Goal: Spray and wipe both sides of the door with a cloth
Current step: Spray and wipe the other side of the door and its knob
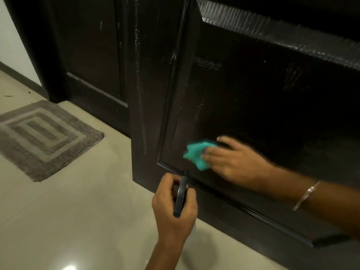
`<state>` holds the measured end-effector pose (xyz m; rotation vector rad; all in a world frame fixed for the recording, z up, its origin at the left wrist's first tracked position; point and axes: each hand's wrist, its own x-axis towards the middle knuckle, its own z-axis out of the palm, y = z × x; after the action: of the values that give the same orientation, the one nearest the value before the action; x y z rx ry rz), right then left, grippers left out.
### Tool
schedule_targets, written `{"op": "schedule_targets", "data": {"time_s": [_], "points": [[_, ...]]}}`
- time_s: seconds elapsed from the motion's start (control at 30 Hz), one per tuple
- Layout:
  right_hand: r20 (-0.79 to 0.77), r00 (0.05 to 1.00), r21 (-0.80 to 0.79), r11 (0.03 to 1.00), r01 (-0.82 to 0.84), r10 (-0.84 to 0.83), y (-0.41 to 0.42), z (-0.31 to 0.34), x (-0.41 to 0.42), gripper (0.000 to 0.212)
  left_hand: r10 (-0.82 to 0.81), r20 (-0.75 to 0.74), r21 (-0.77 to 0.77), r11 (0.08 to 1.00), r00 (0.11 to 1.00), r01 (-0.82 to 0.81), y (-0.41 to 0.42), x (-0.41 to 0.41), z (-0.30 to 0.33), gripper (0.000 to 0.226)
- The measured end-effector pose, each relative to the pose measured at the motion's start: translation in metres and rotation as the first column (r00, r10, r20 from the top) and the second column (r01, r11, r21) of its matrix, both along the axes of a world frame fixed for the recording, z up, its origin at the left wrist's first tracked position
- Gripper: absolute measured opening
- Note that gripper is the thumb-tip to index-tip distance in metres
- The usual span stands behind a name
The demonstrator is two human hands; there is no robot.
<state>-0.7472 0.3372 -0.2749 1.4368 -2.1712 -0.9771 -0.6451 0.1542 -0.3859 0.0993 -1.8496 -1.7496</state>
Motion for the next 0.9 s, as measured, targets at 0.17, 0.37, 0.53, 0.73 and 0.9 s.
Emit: {"op": "schedule_targets", "data": {"time_s": [0.17, 0.37, 0.53, 0.73, 0.9], "points": [[-0.410, 0.903, -0.429, 0.901, -0.069, -0.126, -0.025, 0.132, -0.031, 0.037, 0.002, 0.017, 0.066, 0.998, 1.000, -0.003, -0.005, -0.005, 0.004, 0.016], [-0.273, 0.950, -0.410, 0.912, 0.027, -0.151, -0.058, 0.034, -0.024, 0.036, -0.020, 0.028, 0.026, 0.999, 0.999, 0.020, -0.013, -0.008, -0.006, 0.010], [0.104, 0.986, 0.066, 0.990, 0.127, -0.134, -0.060, -0.053, -0.007, 0.032, 0.033, 0.047, 0.025, 0.999, 0.998, -0.034, -0.032, -0.010, -0.007, 0.008], [-0.305, 0.952, -0.284, 0.957, -0.056, -0.034, -0.097, 0.063, -0.055, 0.041, 0.092, 0.069, 0.098, 0.990, 0.993, -0.098, -0.053, -0.019, 0.003, 0.010], [-0.440, 0.873, -0.589, 0.801, -0.104, -0.211, -0.160, 0.118, -0.091, 0.040, 0.127, 0.088, 0.122, 0.983, 0.988, -0.137, -0.068, -0.027, 0.006, 0.023]]}}
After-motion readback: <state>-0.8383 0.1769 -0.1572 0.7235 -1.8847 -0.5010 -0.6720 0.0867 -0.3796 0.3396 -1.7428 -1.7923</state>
